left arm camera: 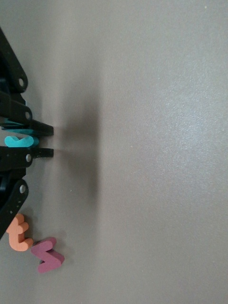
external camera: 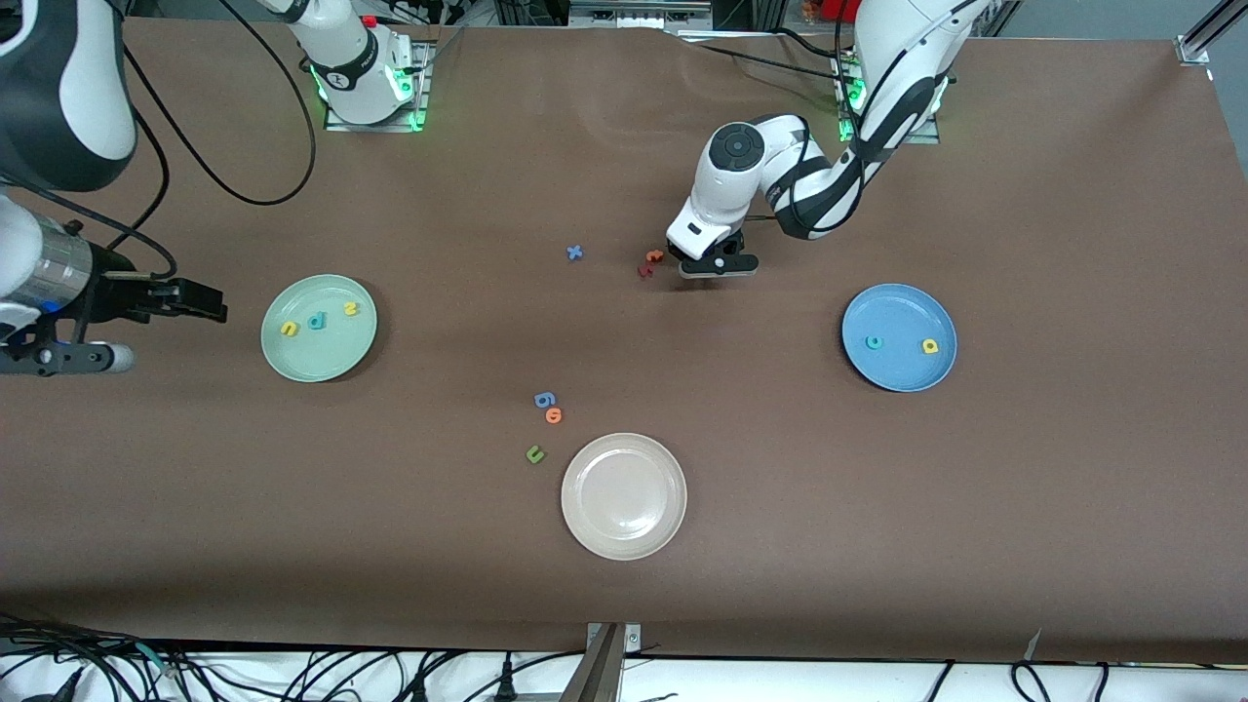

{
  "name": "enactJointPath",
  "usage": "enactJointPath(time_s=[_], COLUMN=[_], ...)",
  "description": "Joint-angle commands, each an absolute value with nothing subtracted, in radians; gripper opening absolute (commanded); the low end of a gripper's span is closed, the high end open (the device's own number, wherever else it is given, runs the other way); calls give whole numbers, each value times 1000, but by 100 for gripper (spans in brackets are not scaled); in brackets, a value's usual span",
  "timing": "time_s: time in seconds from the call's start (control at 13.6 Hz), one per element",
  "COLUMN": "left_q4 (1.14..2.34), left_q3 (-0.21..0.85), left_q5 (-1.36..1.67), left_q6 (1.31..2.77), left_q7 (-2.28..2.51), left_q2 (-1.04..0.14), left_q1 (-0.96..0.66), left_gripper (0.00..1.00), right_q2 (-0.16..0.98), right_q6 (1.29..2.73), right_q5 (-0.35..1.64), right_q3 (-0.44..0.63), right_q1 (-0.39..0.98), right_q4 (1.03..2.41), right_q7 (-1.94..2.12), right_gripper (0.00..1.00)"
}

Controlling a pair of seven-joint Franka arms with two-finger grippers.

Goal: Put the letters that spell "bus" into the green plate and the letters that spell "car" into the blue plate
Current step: 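Place the teal letter on the blue plate with the left gripper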

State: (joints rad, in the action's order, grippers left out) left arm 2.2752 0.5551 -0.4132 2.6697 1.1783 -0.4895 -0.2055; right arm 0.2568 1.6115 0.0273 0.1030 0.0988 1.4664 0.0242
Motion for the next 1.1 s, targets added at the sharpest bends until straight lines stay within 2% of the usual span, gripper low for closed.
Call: enactJointPath(time_s=[0.0,0.37,0.51,0.88,1.03], left_q4=[2264,2264,2264,2264,2261], left_q3=[552,552,552,552,555], left_q5=[-457,-459,-460,-460,-460], left_q6=[2674,2674,2672,2669,2610], left_q7=[1207,1193,1189,1145,1059], left_q2=[-503,-502,-502,-496,-470], left_q1=[-213,-213,-213,-201,-160], left_gripper=[9,5,0,0,0], right_q2=[187,195,195,198,201], right_q6=[1660,1652,1652,1625,1589], right_q5=[-35,-34,-34,-35,-37], right_q3=[-43,-21,-23,-17,4], right_q1=[-11,12,14,5,2], right_q4=[1546,1546,1545,1545,1545], right_q7=[-47,-51,-51,-51,-52], right_gripper=[99,99,100,100,100])
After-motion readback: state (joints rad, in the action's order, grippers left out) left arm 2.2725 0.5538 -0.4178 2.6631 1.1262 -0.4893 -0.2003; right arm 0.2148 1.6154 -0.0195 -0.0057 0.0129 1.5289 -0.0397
